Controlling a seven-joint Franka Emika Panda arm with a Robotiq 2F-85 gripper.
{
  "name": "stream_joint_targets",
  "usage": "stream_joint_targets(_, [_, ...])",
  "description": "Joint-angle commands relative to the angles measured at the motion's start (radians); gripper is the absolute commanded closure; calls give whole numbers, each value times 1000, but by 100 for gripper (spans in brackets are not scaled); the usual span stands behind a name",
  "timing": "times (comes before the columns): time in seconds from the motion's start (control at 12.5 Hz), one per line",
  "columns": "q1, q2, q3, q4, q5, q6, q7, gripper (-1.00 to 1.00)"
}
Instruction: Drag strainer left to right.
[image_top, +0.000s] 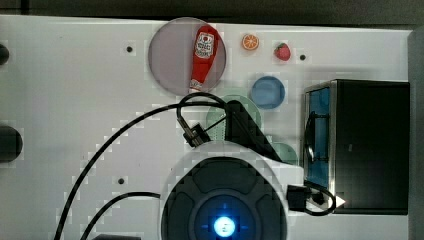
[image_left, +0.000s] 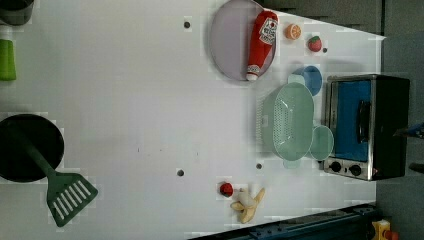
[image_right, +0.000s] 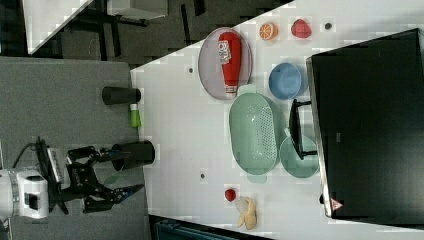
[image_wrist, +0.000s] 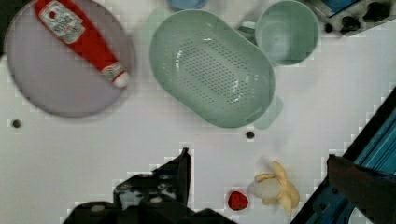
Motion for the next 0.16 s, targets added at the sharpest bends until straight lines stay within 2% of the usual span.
stream_joint_targets(0.08, [-21,19,-25,-2,14,-29,-77,-100])
stream_joint_targets(0.16, [-21,21,-24,-2,14,-29,-77,-100])
